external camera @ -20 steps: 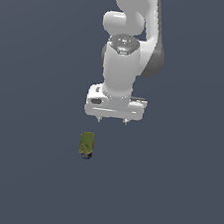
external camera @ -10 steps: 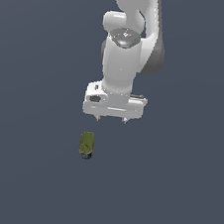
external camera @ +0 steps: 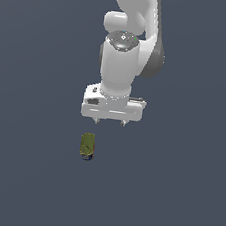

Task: Pick up the object and move it to a goal position.

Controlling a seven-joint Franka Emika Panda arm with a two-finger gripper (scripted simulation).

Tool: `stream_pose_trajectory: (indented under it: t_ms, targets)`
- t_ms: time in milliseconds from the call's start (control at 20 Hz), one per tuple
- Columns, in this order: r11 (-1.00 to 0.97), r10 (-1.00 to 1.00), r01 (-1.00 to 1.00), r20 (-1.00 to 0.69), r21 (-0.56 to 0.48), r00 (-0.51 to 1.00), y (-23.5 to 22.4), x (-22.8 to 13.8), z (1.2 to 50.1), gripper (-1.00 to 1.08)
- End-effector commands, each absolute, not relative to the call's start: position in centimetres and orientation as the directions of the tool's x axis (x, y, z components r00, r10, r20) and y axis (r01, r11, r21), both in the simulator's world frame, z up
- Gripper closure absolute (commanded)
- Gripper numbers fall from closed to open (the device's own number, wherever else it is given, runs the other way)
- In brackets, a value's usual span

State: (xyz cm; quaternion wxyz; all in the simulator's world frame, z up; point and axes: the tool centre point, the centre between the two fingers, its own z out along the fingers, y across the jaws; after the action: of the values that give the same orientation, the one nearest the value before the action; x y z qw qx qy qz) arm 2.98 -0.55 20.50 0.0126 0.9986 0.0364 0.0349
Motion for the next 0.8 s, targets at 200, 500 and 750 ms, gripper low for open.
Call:
stream_pose_trajectory:
  t_ms: [200,500,750]
  targets:
    - [-0.997,0.077,0.076,0.05,0.023,0.996,-2.7,4.3,18.2,-0.92]
    - [-0.996,0.083,0.083,0.024,0.013,0.996,-5.9,5.8,14.6,-0.92]
    - [-0.996,0.087,0.087,0.009,0.005,0.996,-7.9,6.6,12.3,-0.92]
